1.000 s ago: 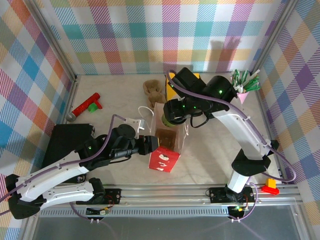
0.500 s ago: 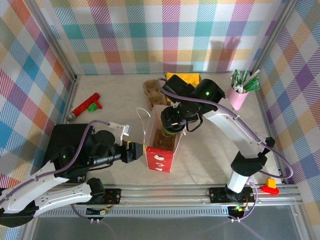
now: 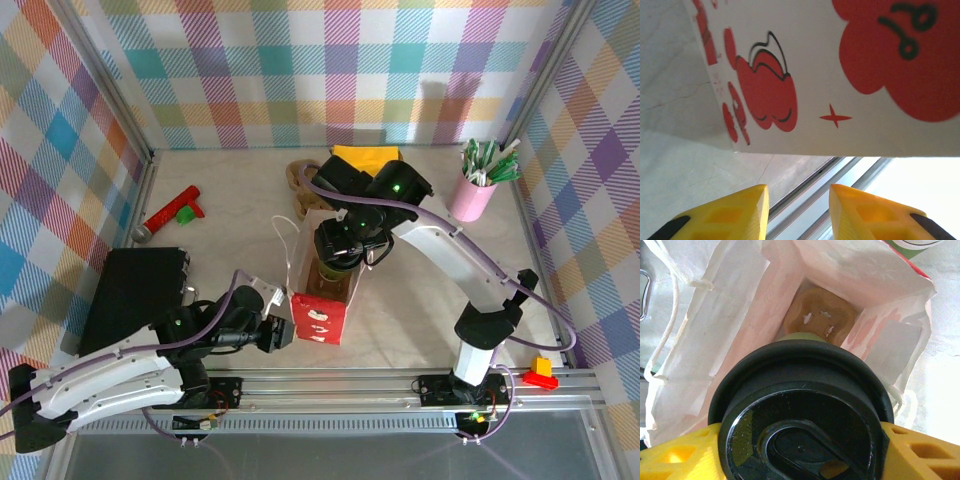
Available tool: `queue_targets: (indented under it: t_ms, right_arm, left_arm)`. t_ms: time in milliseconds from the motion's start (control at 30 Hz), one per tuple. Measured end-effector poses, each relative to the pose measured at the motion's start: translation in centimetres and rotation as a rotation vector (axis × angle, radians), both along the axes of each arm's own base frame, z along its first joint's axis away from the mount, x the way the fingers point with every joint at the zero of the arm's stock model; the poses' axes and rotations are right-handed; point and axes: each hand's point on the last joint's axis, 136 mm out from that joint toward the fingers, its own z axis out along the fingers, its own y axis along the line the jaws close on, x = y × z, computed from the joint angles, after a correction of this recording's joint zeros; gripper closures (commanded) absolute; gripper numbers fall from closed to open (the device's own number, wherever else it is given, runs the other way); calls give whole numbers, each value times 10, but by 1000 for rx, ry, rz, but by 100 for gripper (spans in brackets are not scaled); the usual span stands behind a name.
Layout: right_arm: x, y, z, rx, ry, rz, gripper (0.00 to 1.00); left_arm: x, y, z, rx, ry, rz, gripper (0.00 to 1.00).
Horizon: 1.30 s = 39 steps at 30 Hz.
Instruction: Pack the takeout coffee
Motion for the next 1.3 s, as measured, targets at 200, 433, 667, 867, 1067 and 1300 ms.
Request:
queue_targets:
  t_ms: [200, 433, 667, 867, 1067, 1300]
  right_arm:
    - [0, 0, 0, 0, 0, 0, 39]
    - [0, 0, 0, 1, 0, -9, 39]
    - [4, -2, -1, -11, -11, -30, 39]
    - [8, 0, -14, -45, 5, -61, 39]
    - [6, -4, -27, -86, 33, -78, 39]
    - [6, -13, -46, -144, 71, -91, 39]
  left_arm:
    - [6, -23, -9, -83, -45, -45, 68]
    - [-1, -61, -10, -183, -104, -130, 69]
    - [7, -86, -18, -186, -141, -135, 69]
    - [10, -100, -9, -196, -178, -155, 67]
    - [9, -86, 26, -255, -261, -159, 62]
    - [5, -58, 69, -286, -362, -155, 57]
